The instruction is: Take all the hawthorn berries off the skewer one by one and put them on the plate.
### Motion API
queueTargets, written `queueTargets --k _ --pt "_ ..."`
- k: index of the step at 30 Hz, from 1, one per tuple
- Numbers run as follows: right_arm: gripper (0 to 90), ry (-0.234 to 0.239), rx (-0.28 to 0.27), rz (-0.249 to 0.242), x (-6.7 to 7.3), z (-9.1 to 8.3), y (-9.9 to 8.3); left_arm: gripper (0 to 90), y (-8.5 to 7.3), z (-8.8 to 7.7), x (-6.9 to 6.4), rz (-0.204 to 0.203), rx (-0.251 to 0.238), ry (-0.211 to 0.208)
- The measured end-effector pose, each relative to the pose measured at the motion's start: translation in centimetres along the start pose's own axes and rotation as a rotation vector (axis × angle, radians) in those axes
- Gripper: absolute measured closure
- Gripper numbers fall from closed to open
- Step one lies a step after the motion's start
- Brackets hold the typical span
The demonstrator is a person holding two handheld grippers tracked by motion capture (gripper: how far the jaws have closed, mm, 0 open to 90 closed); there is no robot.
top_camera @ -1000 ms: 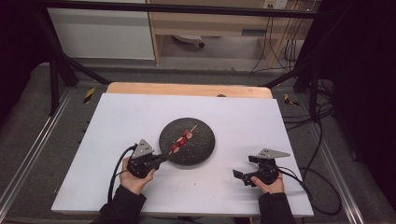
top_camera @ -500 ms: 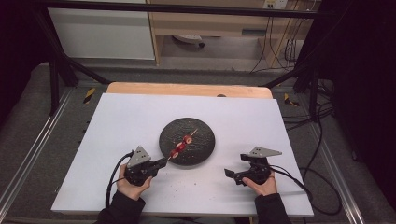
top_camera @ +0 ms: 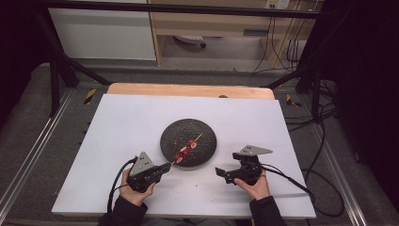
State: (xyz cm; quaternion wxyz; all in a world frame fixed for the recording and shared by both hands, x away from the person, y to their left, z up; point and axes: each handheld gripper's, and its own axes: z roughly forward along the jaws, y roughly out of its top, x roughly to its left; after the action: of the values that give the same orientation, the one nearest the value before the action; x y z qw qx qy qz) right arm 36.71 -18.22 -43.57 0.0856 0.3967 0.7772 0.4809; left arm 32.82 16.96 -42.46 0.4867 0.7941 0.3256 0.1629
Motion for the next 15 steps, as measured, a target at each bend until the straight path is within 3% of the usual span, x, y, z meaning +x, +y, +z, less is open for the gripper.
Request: queueTargets --k 7,15 --pt "3.0 0.045 -0.036 -0.001 1.9 1.3 2.2 88.3 0.0 -0.1 -0.2 0.001 -0.005 0.001" --pt "6.3 0.046 -0.064 0.009 3.1 2.7 3.9 88.4 -0.2 0.2 -0.5 0.010 0.002 -0.004"
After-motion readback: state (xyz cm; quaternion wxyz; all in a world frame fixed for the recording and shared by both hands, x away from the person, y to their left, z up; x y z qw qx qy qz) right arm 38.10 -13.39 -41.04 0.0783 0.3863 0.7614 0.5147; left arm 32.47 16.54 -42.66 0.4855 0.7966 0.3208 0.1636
